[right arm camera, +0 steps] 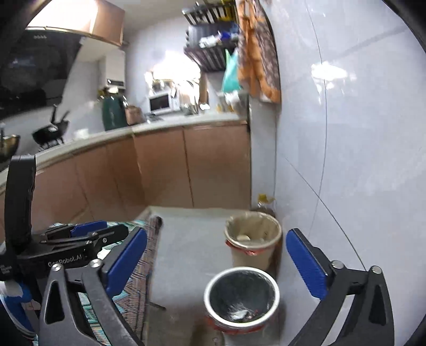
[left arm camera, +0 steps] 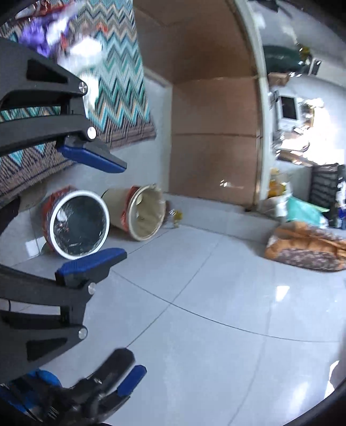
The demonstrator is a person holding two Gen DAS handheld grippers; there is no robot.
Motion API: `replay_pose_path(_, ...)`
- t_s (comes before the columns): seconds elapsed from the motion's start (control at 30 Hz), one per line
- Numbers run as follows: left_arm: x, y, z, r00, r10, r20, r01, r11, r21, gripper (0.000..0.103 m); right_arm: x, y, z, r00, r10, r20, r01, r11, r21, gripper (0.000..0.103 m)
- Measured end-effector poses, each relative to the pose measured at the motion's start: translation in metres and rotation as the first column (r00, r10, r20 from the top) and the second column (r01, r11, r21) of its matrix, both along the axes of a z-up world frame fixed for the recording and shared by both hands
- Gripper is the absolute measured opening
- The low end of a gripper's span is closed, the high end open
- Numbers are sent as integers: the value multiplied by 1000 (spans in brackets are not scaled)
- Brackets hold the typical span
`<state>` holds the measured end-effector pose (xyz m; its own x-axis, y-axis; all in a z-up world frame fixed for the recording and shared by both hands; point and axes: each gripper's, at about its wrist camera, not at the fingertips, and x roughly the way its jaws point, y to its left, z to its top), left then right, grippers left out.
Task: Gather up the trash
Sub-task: 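Move both tools back over the trash on the blanket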
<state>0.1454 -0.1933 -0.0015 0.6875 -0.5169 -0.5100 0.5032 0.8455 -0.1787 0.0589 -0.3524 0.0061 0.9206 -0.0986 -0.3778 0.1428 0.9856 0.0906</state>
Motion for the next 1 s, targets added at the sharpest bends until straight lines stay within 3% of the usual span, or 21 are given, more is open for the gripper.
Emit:
replay_pose_path(0.4,-70,118,46,983,132,130,-130,991,-25,67,-62,57,58,971,145,192,-145,989,-11,103)
replay_pose_path(0.57,-74,172,42,966,217,140,-215,976,-29,68,-60,78,65,961,203,188,-200,979,-35,103)
replay_pose_path(0.8,-65,274,6,915,398,64,-397,918,-22,75,-31,104,50,955,271,118,-270,963,-22,103)
replay_pose_path(1.0,-61,367,-40,828,559,-43,-559,829,18,76,11,124,25,939,342,50,-342,939,10,103)
